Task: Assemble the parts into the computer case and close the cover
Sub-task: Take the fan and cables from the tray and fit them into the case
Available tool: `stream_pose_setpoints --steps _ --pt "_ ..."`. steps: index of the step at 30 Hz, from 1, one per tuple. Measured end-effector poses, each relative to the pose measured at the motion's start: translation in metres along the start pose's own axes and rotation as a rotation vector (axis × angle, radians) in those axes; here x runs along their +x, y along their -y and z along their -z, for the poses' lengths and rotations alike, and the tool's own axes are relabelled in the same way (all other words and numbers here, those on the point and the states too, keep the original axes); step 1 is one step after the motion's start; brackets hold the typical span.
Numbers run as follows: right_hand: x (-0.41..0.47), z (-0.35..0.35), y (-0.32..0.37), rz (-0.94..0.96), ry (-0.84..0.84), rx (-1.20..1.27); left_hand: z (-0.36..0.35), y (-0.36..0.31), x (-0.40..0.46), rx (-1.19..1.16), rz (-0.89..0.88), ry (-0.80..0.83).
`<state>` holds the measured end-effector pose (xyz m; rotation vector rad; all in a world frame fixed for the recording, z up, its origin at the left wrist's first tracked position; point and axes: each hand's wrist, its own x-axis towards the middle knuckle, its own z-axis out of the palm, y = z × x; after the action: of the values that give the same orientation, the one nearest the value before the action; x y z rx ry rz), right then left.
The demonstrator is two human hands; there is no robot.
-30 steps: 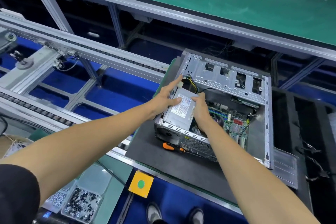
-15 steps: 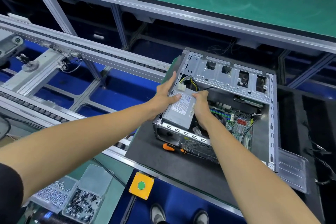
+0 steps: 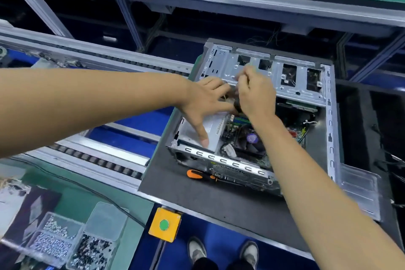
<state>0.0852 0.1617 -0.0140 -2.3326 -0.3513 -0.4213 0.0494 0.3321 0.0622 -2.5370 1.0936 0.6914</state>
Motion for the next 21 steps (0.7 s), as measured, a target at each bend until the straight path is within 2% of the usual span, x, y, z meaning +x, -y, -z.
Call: stream_pose_setpoints --steps 3,6,11,21 --pt "0.033 0.015 -0.026 0.22 0.159 -0.182 0.004 -0.008 0.007 0.031 -0.017 0.123" --pt "0.046 0.011 -0.046 0.274 0.299 -0.247 0.008 -0.005 0.011 0.036 -0.046 0.235" --pt "0.052 0.003 -0.055 0.245 0.268 -0.179 0.002 0.005 0.016 -0.067 -0.182 0.23" --pt "0.054 0.0 -0.056 0.24 0.253 -0.149 -0.002 0.02 0.033 -0.04 -0.395 0.225"
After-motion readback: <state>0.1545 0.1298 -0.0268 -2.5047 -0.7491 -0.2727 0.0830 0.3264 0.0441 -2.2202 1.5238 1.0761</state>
